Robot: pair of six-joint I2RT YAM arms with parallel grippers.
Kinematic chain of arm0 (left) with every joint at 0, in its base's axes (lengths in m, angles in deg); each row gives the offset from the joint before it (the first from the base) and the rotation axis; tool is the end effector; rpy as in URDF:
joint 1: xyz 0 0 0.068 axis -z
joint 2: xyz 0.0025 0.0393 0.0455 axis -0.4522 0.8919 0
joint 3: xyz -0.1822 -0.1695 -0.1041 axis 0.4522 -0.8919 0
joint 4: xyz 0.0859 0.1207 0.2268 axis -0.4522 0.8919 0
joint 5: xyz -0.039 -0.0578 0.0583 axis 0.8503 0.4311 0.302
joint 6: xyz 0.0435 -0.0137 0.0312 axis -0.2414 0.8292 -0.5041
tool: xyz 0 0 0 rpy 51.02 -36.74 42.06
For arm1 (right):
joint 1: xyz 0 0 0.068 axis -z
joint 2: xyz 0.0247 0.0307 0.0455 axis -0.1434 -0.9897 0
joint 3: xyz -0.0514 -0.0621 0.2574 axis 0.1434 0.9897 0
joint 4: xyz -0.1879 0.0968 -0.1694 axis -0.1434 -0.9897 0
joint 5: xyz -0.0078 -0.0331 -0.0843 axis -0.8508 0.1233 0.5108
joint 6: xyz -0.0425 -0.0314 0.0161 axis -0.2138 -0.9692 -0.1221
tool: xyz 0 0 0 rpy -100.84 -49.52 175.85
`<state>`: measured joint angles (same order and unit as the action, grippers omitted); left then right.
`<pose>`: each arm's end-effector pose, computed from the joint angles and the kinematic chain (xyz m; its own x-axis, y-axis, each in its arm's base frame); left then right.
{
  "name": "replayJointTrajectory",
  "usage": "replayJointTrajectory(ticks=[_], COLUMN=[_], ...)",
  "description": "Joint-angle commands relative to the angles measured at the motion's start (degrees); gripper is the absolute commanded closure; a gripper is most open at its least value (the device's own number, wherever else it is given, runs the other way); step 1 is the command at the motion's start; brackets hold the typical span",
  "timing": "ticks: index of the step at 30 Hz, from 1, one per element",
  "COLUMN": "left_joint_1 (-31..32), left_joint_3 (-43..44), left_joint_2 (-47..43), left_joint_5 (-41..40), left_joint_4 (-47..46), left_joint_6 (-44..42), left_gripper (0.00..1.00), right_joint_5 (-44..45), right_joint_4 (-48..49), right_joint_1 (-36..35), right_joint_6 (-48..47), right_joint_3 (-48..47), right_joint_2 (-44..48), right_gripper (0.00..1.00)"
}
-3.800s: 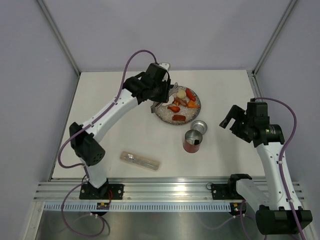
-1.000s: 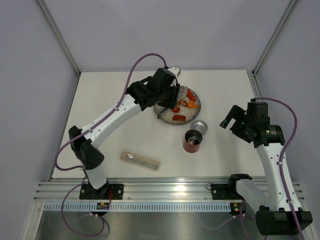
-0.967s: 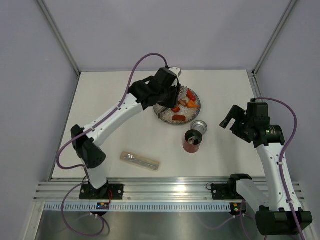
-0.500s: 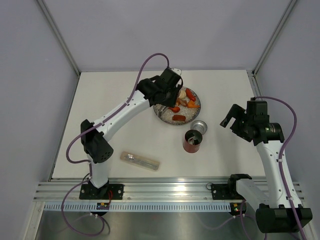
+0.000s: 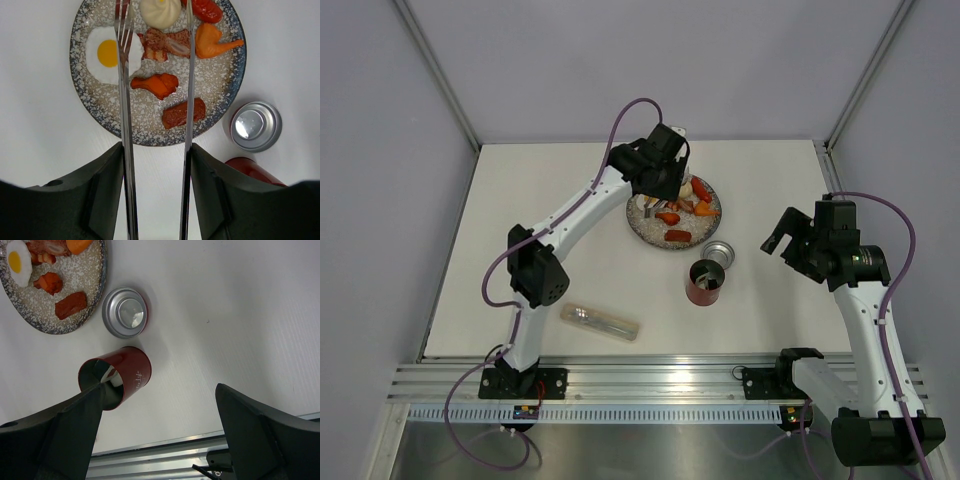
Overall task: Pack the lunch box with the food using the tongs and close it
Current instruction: Pick up the fake food from the plate.
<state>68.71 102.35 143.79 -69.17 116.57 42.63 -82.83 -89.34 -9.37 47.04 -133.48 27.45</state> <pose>0.3555 -0.3083 0.3365 -0.7280 0.2171 -0.6503 0.3421 0.9371 -0.0701 0.1813 0.0043 0.3330 -0.6822 0.4559 -0.5717 0.3274 0.8895 0.3187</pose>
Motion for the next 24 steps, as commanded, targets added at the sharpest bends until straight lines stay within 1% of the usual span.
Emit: replayJointTrajectory(ticks=[1,5,10,16,20,24], left_joint_1=[-0.1,-0.2,-0.7,-1.7,-2.5,-3.1], left_joint_3=[1.1,-0.9,-1.1,-0.9,1.2,2.9], left_joint_2=[-0.2,0.3,2.0,3.6,5.4,7.4], left_joint_5=[2.4,3.2,4.3,5.5,5.8,6.0], left_joint_4=[-1.9,-3.0,-2.2,-3.1,-3.4,-3.6], left_joint_6=[-0.8,-0.5,-0.2,-0.3,-1.2,-2.1], left_gripper=[0.46,0.49,0.52,0.51,0.49,0.50], right_joint_5=[0.4,0.4,0.6,0.5,0.5,0.5], right_joint_4=[-0.4,-0.5,-0.8,-0.7,-0.7,-0.6], right_joint_1=[-0.2,-0.2,-0.1,-0.2,-0.2,-0.1], right_joint_6=[-0.7,-0.7,-0.7,-0.7,-0.8,-0.7], right_joint_3=[-1.4,-1.2,-0.9,-0.5,-0.8,-0.6], right_joint_2=[0.7,1.1,1.4,1.5,1.3,1.3], right_gripper=[0.01,0.01,0.01,0.01,0.01,0.01])
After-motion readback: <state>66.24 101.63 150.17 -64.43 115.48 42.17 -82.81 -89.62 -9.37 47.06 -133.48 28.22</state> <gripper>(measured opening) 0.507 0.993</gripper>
